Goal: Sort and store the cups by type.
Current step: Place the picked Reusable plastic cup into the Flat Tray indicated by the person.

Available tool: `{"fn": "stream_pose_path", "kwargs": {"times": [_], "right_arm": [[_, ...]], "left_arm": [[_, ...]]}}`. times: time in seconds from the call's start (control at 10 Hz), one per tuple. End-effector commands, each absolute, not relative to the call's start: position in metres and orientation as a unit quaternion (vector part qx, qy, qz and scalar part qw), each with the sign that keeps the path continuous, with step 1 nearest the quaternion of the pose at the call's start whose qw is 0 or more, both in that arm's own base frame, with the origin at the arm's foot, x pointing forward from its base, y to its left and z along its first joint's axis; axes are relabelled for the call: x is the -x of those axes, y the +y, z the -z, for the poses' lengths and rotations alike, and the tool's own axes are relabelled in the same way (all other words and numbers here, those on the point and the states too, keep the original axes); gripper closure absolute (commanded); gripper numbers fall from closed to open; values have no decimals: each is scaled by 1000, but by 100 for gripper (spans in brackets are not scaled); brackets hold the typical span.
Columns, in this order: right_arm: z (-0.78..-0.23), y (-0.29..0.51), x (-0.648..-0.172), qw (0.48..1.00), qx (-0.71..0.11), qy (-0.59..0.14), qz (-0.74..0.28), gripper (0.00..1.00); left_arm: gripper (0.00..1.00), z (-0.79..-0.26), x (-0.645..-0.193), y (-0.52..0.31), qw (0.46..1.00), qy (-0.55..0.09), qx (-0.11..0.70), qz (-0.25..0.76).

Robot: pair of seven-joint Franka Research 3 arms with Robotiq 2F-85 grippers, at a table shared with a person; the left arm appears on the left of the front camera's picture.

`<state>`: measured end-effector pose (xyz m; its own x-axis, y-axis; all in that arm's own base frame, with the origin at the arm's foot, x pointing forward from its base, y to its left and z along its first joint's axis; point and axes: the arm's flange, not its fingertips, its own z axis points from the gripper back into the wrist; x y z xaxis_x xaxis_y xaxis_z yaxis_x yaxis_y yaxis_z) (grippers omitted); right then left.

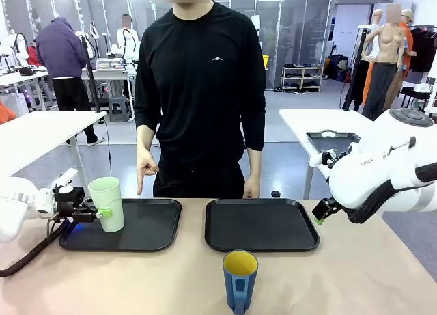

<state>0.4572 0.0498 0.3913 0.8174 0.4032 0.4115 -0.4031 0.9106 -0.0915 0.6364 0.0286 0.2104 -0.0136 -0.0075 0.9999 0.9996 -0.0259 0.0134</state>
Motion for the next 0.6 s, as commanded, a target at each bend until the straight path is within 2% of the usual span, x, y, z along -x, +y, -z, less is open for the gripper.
{"fn": "stream_pose_path", "kwargs": {"times": [0.0,0.2,0.5], "right_arm": [[-392,49,-458,954,-4,-217,-208,0],[-392,49,-458,954,-4,-217,-208,0],[-392,49,-458,954,-4,-217,-208,0]], "left_arm": [[15,-201,-648,28,489,-495,518,498],[0,-199,-651,30,495,-490,519,495],[0,-201,-650,35,501,-488,516,494]]}}
